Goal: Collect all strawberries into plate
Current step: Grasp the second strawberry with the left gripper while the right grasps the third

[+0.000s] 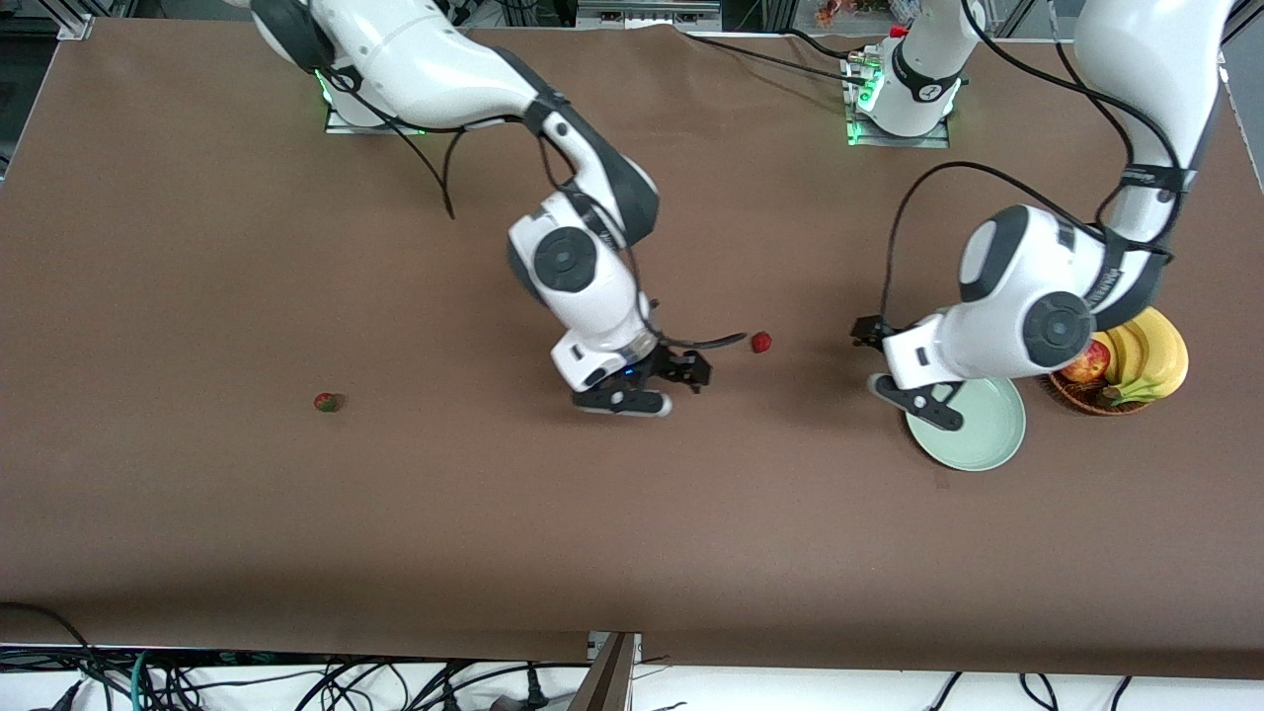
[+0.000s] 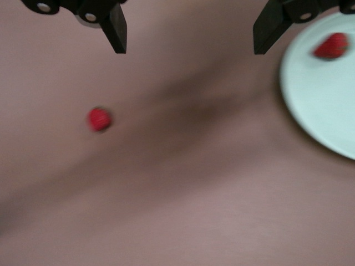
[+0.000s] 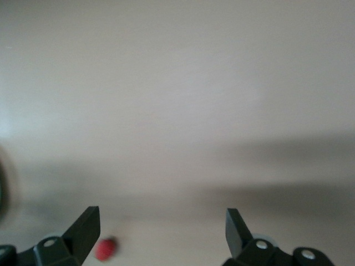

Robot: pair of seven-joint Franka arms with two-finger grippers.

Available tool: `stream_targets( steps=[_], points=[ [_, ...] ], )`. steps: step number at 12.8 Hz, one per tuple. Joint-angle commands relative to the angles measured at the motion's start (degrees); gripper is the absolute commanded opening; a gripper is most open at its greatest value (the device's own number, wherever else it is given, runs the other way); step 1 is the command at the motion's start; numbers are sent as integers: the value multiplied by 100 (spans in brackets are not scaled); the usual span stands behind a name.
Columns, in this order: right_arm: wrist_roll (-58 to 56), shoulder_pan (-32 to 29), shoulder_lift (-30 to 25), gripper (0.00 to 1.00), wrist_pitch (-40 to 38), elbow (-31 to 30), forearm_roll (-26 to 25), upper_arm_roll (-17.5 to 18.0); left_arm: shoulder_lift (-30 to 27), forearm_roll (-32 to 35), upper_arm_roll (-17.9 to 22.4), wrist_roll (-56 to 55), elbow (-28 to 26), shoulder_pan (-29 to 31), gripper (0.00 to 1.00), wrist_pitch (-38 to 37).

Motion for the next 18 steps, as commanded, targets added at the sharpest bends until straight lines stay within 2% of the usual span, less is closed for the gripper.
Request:
stream_targets(
  steps=[1, 4, 6, 8, 10, 13, 14, 15, 17, 18],
  points=[
    [-720, -332, -347, 100, -815, -214, 39, 60, -154, 125, -245, -774, -773, -143, 100, 1163],
    [-1046, -806, -489, 100, -1615, -223, -14, -19, -145, 125, -255, -853, -1748, -371, 100, 2886],
    [-1668, -1175, -498, 100, -2379, -223, -14, -150, 21, 125, -246, -915, -2093, -477, 100, 3696],
    [-2371, -1571, -489, 100, -2969, -232, -14, -265, 83, 160, -194, -985, -2164, -670, 100, 3919],
    [-3057, -2019, -489, 100, -3243, -363, -66, -318, 398, 694, -159, -1029, -2147, -706, 100, 4190],
    [-4051, -2468, -402, 100, -3087, -741, -838, -441, 497, 916, -53, -1056, -2156, -663, 99, 4297],
    [-4097, -2660, -340, 100, -2851, -907, -927, -441, 497, 925, -53, -1056, -2156, -662, 67, 4297],
    [-4167, -2802, -331, 100, -2605, -1083, -946, -441, 523, 925, -53, -1056, -2156, -654, 43, 4289],
    [-4657, -2917, -322, 100, -2209, -1408, -955, -502, 532, 925, -53, -1056, -2156, -645, 39, 4280],
    [-4886, -3030, -322, 100, -1972, -1575, -955, -529, 549, 925, -53, -1056, -2156, -636, 28, 4280]
  ],
)
